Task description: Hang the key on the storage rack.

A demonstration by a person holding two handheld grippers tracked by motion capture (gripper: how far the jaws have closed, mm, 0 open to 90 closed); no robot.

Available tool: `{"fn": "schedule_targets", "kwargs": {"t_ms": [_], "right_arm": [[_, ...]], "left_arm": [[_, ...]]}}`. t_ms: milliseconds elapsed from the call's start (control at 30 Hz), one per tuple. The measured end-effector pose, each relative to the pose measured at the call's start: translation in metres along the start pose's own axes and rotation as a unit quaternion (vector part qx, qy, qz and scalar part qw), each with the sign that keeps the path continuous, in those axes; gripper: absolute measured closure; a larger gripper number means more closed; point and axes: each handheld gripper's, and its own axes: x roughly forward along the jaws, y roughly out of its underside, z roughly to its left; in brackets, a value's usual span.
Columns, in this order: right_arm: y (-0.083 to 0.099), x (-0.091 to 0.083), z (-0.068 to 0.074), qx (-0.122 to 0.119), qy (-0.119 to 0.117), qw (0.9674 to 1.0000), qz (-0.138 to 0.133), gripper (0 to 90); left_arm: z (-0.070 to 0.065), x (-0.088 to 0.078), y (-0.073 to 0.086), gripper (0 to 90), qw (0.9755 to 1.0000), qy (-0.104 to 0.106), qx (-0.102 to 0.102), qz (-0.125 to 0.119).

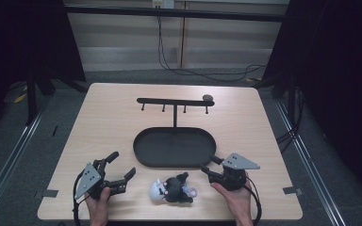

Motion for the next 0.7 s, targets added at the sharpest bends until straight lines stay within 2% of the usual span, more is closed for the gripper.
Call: {"fn": "schedule_targets", "kwargs": {"t_ms": [67, 200, 300, 467, 533, 633, 700], "right_arm": [[-0.008, 0.001, 0.001, -0.007, -0.009, 0.9997, 0.021, 49.4], [-0.021, -0.002, 0.001, -0.015, -0.031, 0.9988, 0.036, 48.3], [-0.028, -0.002, -0.001, -0.011, -0.044, 0.9971, 0.061, 46.0], [-0.036, 0.001, -0.004, -0.022, -0.051, 0.9940, 0.094, 46.5], [-0.038, 0.003, -0.005, -0.026, -0.064, 0.9911, 0.114, 46.7], [-0.040, 0.008, -0.008, -0.021, -0.102, 0.9842, 0.144, 51.3], [-0.042, 0.011, -0.009, -0.027, -0.114, 0.9797, 0.163, 52.3]], "left_arm": [[0.000, 0.000, 0.000, 15.5, 1.0000, 0.000, 0.000, 0.000], [0.000, 0.000, 0.000, 15.6, 1.0000, 0.000, 0.000, 0.000], [0.000, 0.000, 0.000, 15.6, 1.0000, 0.000, -0.001, -0.001], [0.000, 0.000, 0.000, 15.6, 1.0000, 0.000, 0.000, 0.000], [0.000, 0.000, 0.000, 15.6, 1.0000, 0.000, -0.001, 0.000], [0.000, 0.000, 0.000, 15.6, 1.0000, 0.000, 0.000, 0.000], [0.000, 0.000, 0.000, 15.6, 1.0000, 0.000, 0.000, 0.000]]}}
